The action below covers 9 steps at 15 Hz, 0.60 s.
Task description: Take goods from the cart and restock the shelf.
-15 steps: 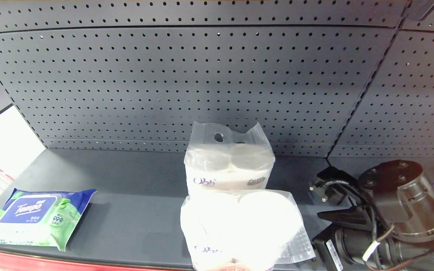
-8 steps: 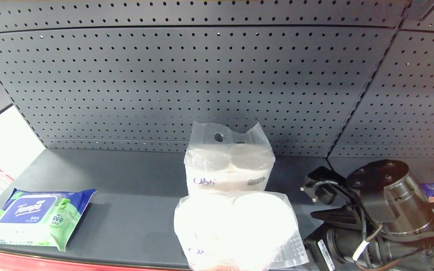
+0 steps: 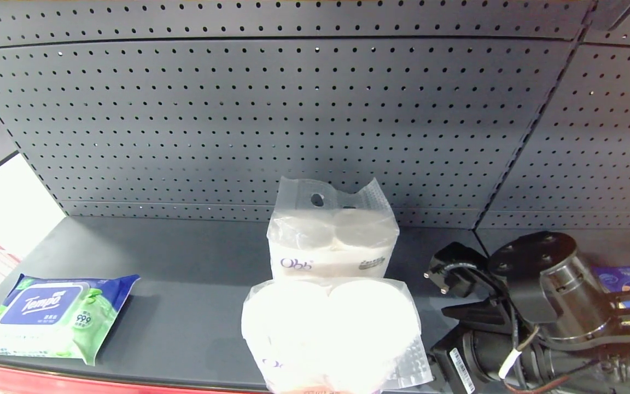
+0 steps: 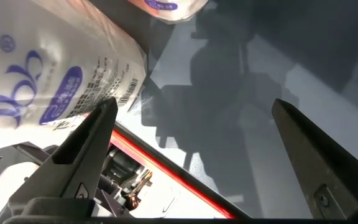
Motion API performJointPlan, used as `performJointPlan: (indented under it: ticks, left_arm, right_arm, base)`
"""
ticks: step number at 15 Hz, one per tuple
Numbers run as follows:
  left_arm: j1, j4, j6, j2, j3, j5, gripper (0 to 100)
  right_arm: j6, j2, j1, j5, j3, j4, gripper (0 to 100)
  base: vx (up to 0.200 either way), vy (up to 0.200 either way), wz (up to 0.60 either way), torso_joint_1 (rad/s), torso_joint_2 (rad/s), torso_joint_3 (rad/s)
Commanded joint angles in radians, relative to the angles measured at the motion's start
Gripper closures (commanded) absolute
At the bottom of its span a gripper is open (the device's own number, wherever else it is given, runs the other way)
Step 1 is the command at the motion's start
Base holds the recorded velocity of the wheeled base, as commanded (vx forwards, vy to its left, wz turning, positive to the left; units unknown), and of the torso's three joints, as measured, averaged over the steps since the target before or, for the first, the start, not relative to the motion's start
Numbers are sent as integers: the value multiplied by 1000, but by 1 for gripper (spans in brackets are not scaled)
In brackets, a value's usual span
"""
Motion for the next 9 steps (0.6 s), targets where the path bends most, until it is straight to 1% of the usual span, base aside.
performJointPlan:
  ticks: [1,9]
  left_arm:
    - [0,0,0,3,0,1,0]
    - [0,0,0,0,0,1,0]
  right_arm:
    - [0,-1,1,0,3,0,0]
    - [17,-41,-1,-11,35,2,0]
  base:
    - [0,0,0,0,0,0]
    - [0,0,0,0,0,0]
